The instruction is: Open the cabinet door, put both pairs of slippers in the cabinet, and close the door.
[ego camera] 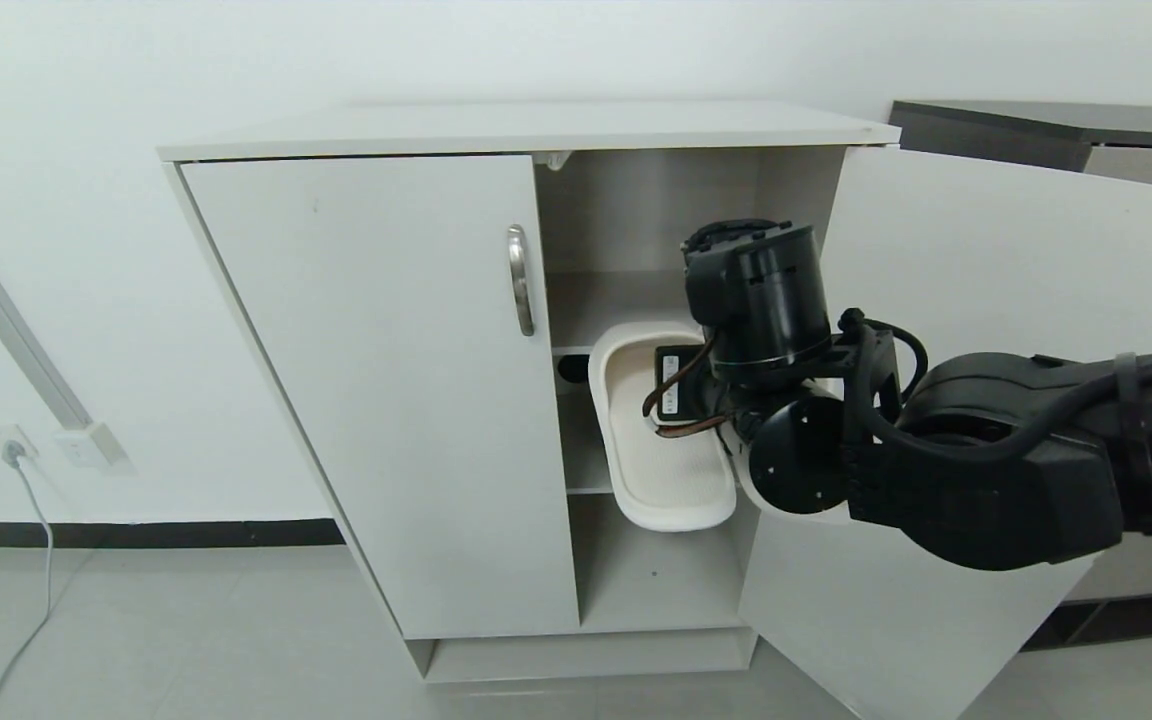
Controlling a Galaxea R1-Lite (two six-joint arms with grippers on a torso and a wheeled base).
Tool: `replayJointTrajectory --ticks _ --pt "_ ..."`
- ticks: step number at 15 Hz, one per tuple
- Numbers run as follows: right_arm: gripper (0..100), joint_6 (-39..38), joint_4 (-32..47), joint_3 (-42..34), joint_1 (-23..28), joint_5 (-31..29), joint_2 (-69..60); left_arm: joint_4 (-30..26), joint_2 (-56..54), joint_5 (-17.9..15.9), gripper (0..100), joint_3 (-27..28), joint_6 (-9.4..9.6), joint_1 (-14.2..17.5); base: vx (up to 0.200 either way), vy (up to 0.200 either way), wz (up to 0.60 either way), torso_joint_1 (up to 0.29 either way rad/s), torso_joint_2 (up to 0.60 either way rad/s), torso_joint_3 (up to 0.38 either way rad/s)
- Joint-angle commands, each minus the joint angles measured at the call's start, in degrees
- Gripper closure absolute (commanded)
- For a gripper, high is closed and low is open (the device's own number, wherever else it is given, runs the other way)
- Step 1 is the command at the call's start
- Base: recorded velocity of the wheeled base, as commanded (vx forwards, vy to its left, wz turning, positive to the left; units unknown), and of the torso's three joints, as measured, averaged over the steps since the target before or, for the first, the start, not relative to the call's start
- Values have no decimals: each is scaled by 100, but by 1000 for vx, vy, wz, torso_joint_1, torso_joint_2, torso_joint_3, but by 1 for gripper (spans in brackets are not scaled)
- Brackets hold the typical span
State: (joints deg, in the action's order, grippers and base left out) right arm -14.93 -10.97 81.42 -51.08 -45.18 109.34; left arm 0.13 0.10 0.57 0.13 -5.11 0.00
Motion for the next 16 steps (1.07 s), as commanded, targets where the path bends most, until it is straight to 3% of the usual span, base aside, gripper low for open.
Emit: replayJointTrajectory --ticks 1,10,13,16 --pt "100 -1 -1 -56 -7 0 9 -5 -1 4 100 4 1 0 200 0 0 2 2 2" --pt "100 78 -1 -144 -7 0 79 4 8 -5 100 4 1 0 200 0 0 2 1 2" --pt "100 193 -19 -109 -7 0 167 4 8 -5 100 4 1 0 0 0 0 0 0 0" --pt "100 737 -731 199 142 71 606 4 8 4 100 4 -8 0 0 0 0 0 0 0"
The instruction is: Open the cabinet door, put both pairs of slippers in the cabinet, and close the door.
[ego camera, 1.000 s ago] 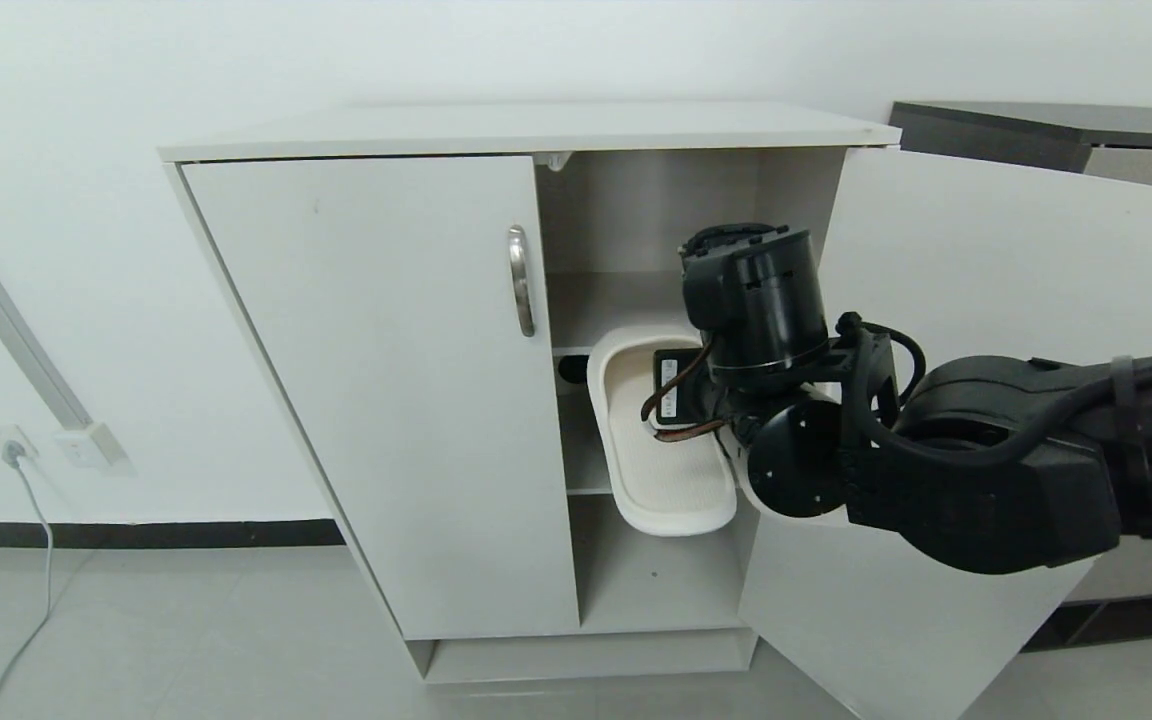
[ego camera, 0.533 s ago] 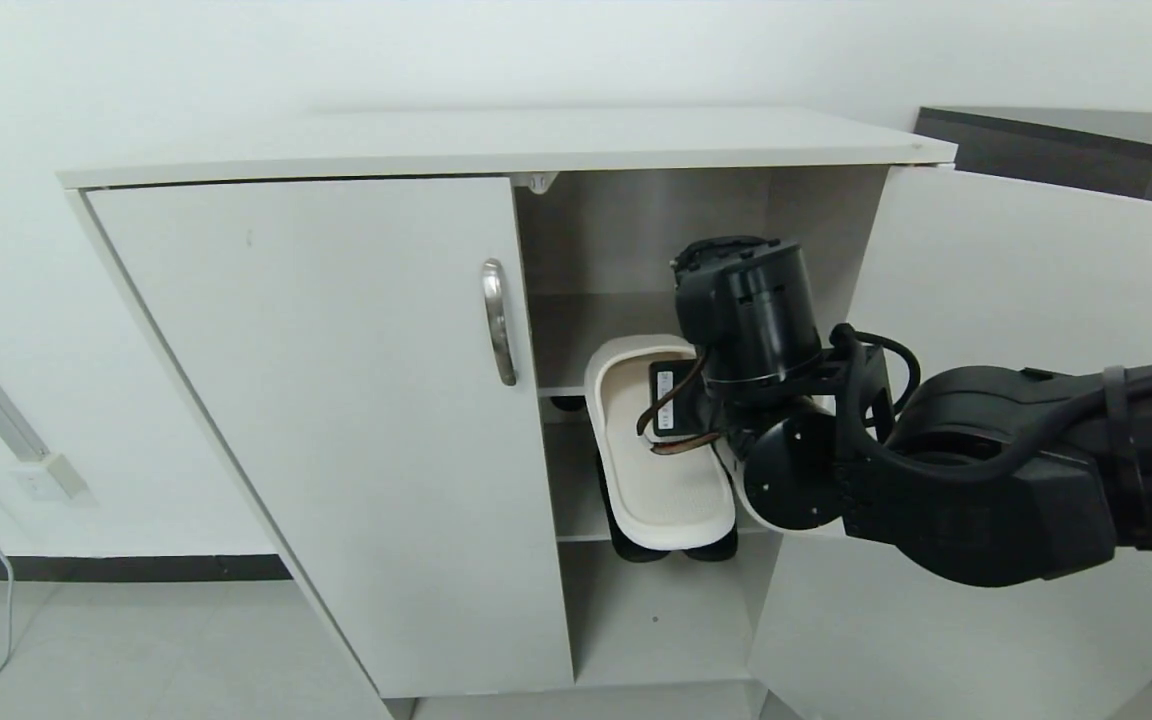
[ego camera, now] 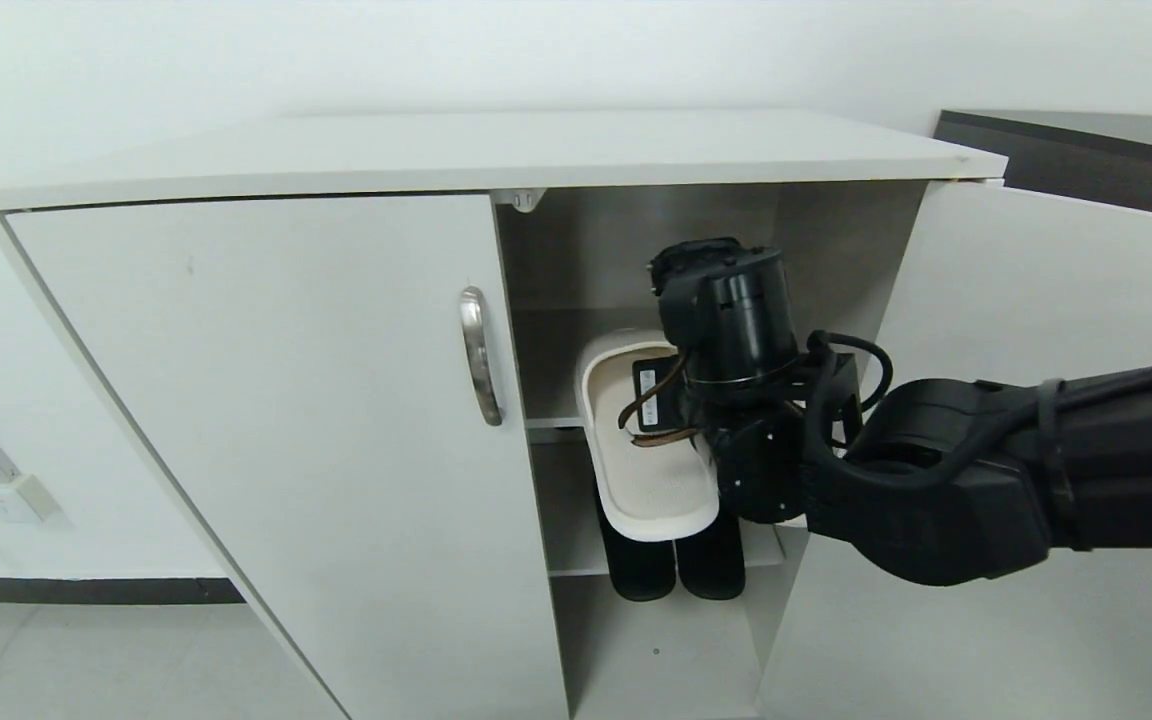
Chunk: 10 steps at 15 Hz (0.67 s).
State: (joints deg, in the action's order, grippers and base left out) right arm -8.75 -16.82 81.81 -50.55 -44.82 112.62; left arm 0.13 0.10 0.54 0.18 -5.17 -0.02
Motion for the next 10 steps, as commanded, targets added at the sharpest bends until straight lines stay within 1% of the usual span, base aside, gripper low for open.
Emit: replayJointTrajectory --ticks 1,4,5,6,8,9,10 --pt "100 207 -260 344 178 35 445 4 8 8 100 -9 -10 2 0 0 0 0 0 0" --pt "100 251 -207 968 388 176 832 4 -1 17 100 -9 -28 11 0 0 0 0 0 0" --pt "100 251 -199 995 397 176 850 4 8 17 100 -1 -37 2 0 0 0 0 0 0" --pt "100 251 -67 1320 494 202 1043 4 -1 17 100 -1 -37 2 0 0 0 0 0 0" --pt "100 234 179 1715 608 211 1219 4 -1 25 100 -1 -46 11 0 0 0 0 0 0" --pt "100 234 179 1715 608 211 1219 4 -1 25 100 -1 -46 11 0 0 0 0 0 0" --pt "100 225 390 2137 687 220 1386 4 8 25 100 -1 -46 2 0 0 0 0 0 0"
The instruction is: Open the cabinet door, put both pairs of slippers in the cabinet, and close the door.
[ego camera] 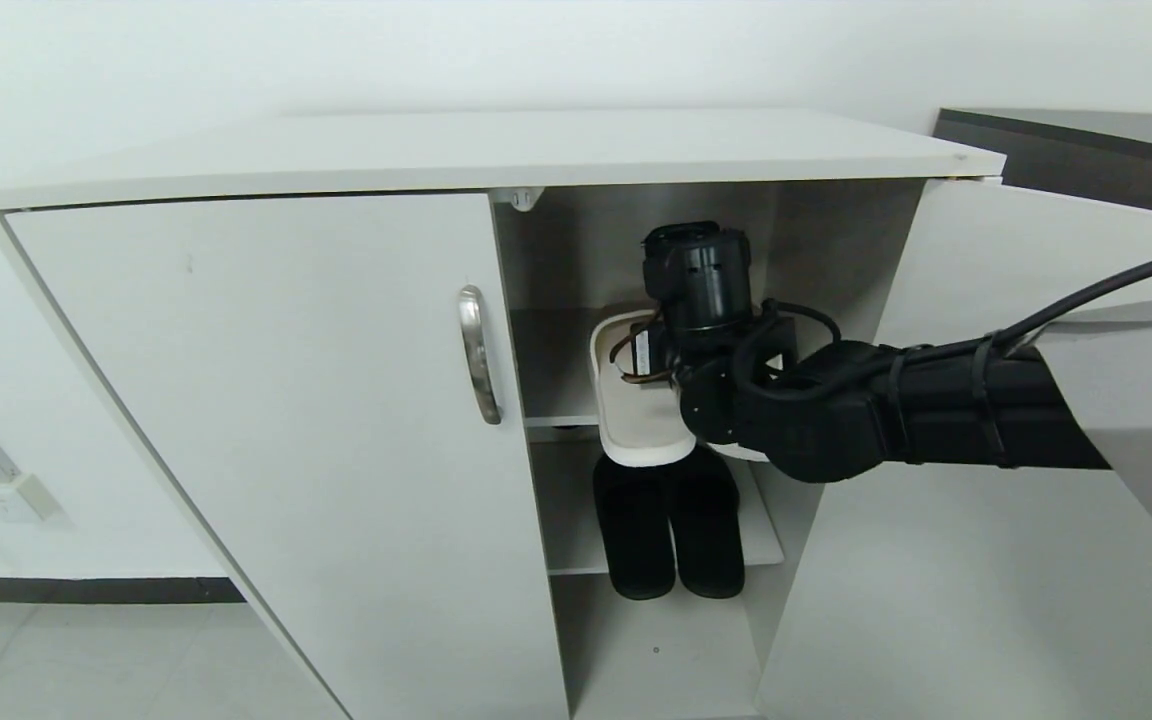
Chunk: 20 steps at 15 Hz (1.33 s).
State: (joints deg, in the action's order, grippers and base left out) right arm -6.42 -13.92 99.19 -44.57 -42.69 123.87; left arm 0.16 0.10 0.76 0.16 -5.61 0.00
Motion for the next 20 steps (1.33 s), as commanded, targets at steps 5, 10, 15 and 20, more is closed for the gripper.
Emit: replayJointTrajectory --ticks 5,10,15,20 --pt "100 -8 285 1155 221 -2 568 2 8 12 100 2 -2 0 0 0 0 0 0 0" --pt "100 -17 680 1540 308 6 762 2 8 12 100 2 -2 0 0 0 0 0 0 0" --pt "100 -17 698 1540 423 209 858 2 -1 12 100 2 -2 0 0 0 0 0 0 0" --pt "100 -17 689 1540 440 200 876 2 -1 12 100 2 -11 0 0 0 0 0 0 0"
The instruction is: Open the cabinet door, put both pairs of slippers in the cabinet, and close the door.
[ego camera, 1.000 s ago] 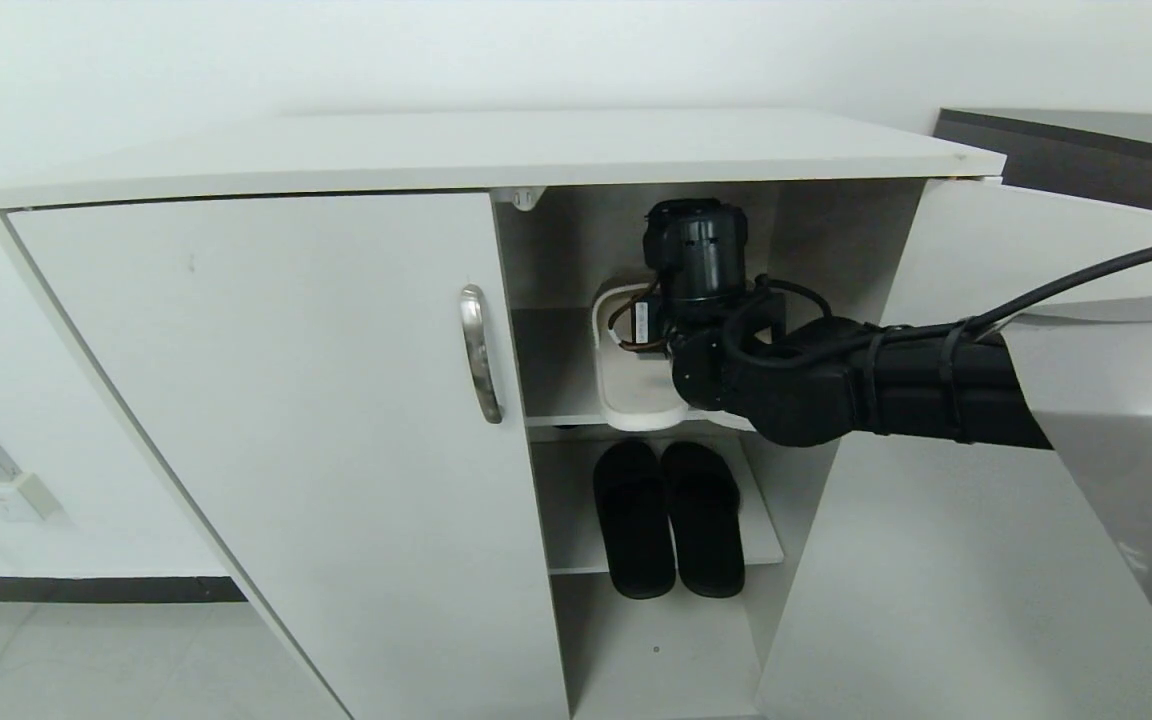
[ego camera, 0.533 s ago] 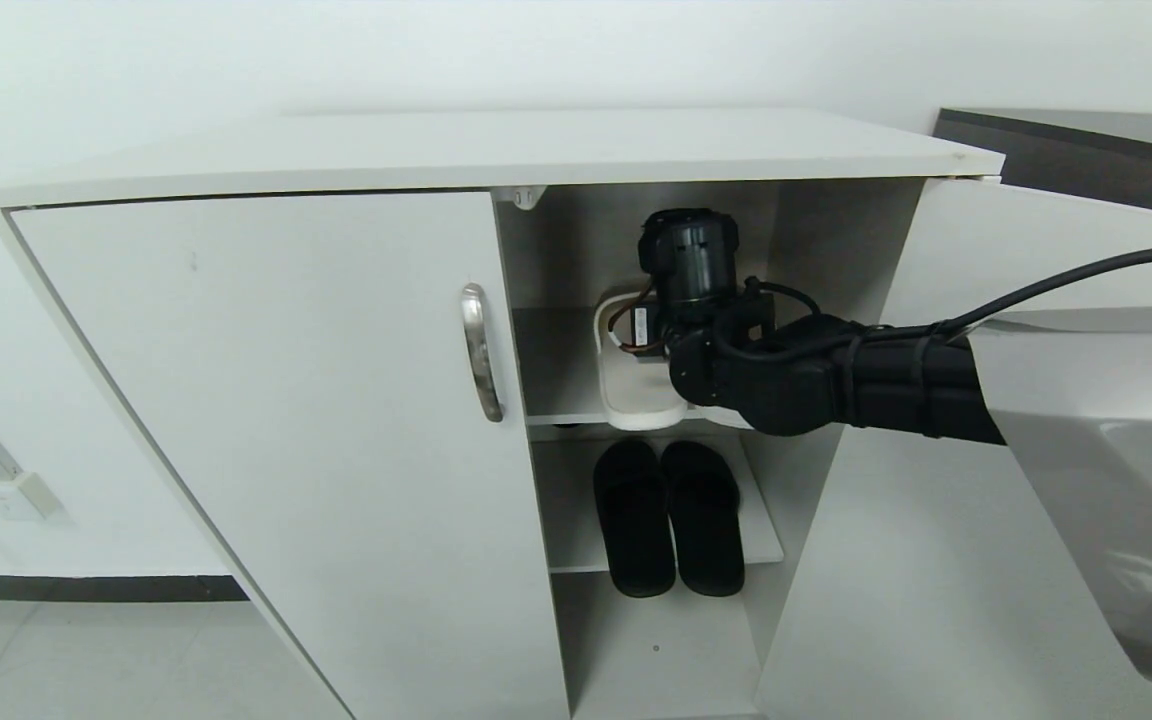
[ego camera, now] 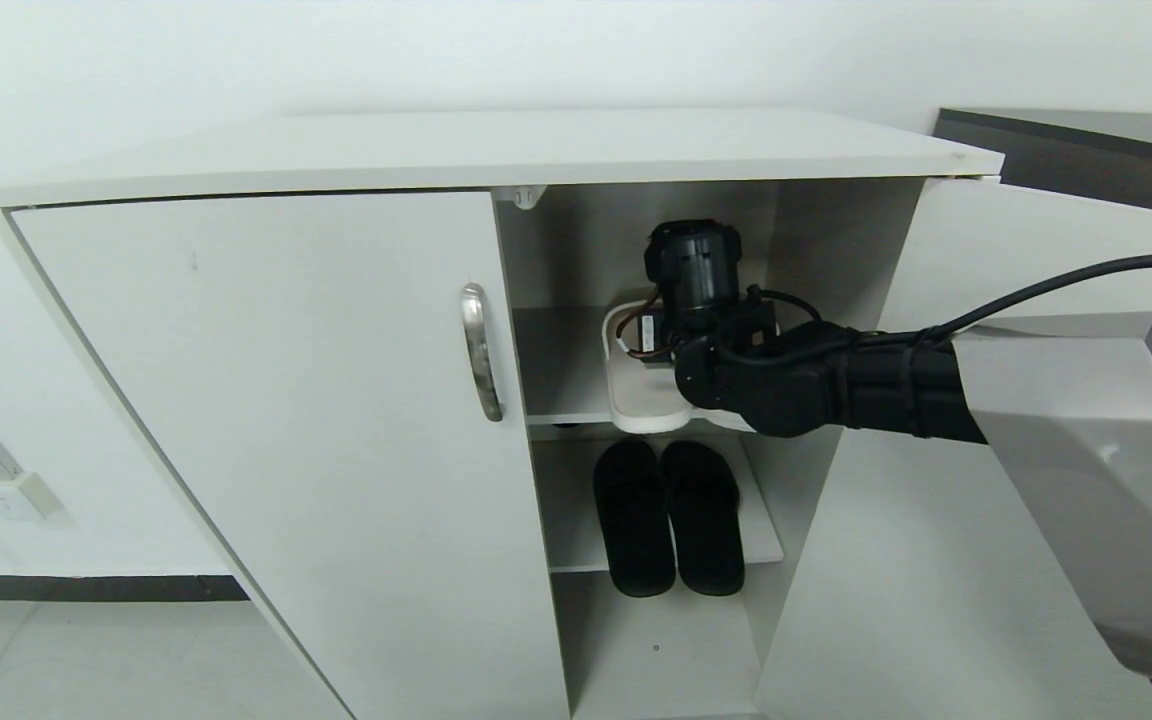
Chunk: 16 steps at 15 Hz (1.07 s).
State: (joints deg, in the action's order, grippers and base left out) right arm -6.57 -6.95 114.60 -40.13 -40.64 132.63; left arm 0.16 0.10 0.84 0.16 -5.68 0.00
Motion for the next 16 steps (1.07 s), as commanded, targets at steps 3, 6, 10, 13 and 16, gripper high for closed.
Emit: replayJointTrajectory --ticks 3,6,10,13,16 --pt "0 -2 1 -1 -3 -5 -1 2 -1 4 100 2 -3 9 0 0 0 0 0 0" --pt "0 -11 1 -1 -56 -5 -133 2 -1 4 100 -7 -12 0 0 0 0 0 0 0" --pt "0 -46 -52 -703 -285 -49 -651 2 -1 4 100 2 -12 9 0 0 0 0 0 0" --pt "0 -125 -52 -1388 -513 -67 -1178 2 -1 4 100 2 -12 0 0 0 0 0 0 0" --pt "0 -354 -61 -2372 -838 -58 -1882 2 -1 4 100 2 -12 9 0 0 0 0 0 0"
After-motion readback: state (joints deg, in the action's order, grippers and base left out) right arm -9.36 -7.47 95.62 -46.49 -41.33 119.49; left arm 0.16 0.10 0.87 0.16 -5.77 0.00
